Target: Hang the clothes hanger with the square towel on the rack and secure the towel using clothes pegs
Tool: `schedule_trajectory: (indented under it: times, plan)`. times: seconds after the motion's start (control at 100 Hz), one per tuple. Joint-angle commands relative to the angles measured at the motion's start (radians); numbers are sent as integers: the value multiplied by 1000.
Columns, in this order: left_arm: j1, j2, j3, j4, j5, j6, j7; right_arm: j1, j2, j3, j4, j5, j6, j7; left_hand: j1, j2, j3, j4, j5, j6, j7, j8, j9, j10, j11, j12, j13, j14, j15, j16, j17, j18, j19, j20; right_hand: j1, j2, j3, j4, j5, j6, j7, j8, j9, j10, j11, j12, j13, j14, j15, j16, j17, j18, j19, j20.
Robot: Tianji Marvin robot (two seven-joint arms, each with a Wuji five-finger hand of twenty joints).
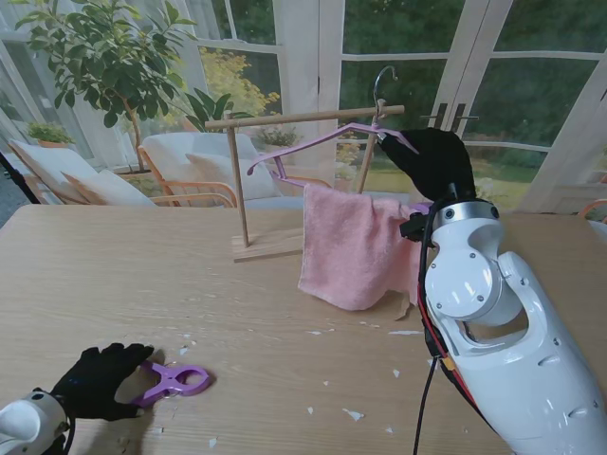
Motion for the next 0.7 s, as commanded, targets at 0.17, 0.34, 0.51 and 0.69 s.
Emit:
schedule_trajectory:
  times: [0.17,0.34,0.51,0.69]
  plan:
    - [-27,5,30,33,5,0,-22,0,-8,-6,-7,1,5,14,-46,-11,1,-25,13,-14,9,-4,-28,-39,-5,-11,-29,-10,-20,13,-18,-3,-29,1,30,87,101,121,110,-30,13,24,94,48,56,15,9,-42,170,58,71,-132,195,951]
    - [-37,5,46,49,8,11,-8,0,-8,-8,-6,1,6,14,-26,-18,6,-20,-22,-29,118,450,-29,-42,27,137,-22,-11,5,45,-13,4,-7,21,30,86,101,122,110,-29,13,24,95,47,56,15,9,-43,170,59,71,-133,195,952]
    - [-40,4,55,55,0,23,-4,1,-9,-9,-5,3,7,12,29,-53,72,-7,-42,-16,170,748,19,-27,188,273,27,-22,68,58,3,11,70,18,31,86,102,123,110,-29,13,24,95,46,56,15,9,-43,170,59,71,-134,195,953]
    - [-44,3,61,63,-22,26,-2,1,-10,-11,-5,8,10,8,81,-89,156,-4,-34,14,235,875,68,-23,482,292,114,-5,221,119,38,-24,258,-7,31,86,102,123,111,-29,14,23,95,46,56,15,9,-43,170,60,71,-134,195,953]
